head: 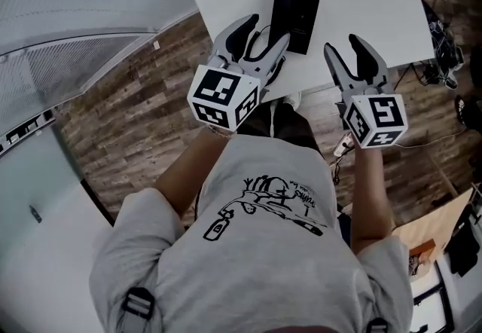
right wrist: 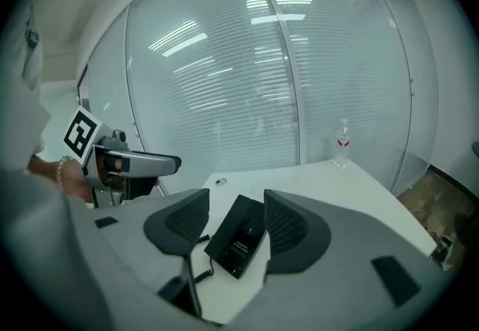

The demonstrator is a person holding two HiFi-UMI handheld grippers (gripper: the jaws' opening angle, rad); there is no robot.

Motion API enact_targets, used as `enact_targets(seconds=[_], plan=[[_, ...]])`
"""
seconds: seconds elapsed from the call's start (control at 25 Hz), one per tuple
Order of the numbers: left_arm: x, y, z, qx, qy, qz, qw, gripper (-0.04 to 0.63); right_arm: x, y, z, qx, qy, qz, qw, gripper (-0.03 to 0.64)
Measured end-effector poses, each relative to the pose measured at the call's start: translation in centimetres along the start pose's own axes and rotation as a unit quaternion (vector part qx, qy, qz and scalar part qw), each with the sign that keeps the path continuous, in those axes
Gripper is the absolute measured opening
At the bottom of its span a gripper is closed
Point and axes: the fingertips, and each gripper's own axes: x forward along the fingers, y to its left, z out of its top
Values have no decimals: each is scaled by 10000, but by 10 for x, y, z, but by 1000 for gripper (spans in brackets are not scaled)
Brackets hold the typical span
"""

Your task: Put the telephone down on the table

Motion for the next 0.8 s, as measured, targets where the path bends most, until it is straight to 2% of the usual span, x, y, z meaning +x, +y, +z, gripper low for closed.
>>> enact_targets(seconds=[0.28, 0.44, 0.6, 0.8], plan=[[-44, -35, 55, 359, -492, -151, 9980, 181, -60, 17, 70, -372, -691, -179, 9968, 172], [-66, -57, 89, 592, -802, -278, 9946, 144, -91, 34, 106, -520, -1011, -129, 9934, 146], [-88, -77, 114, 814, -1073, -342, 9903, 113, -118, 59, 134, -888, -1289, -82, 9876, 129], [-117, -104, 140, 848, -1271, -492, 9870, 87, -153, 82, 163, -982, -1569, -62, 9827, 106]])
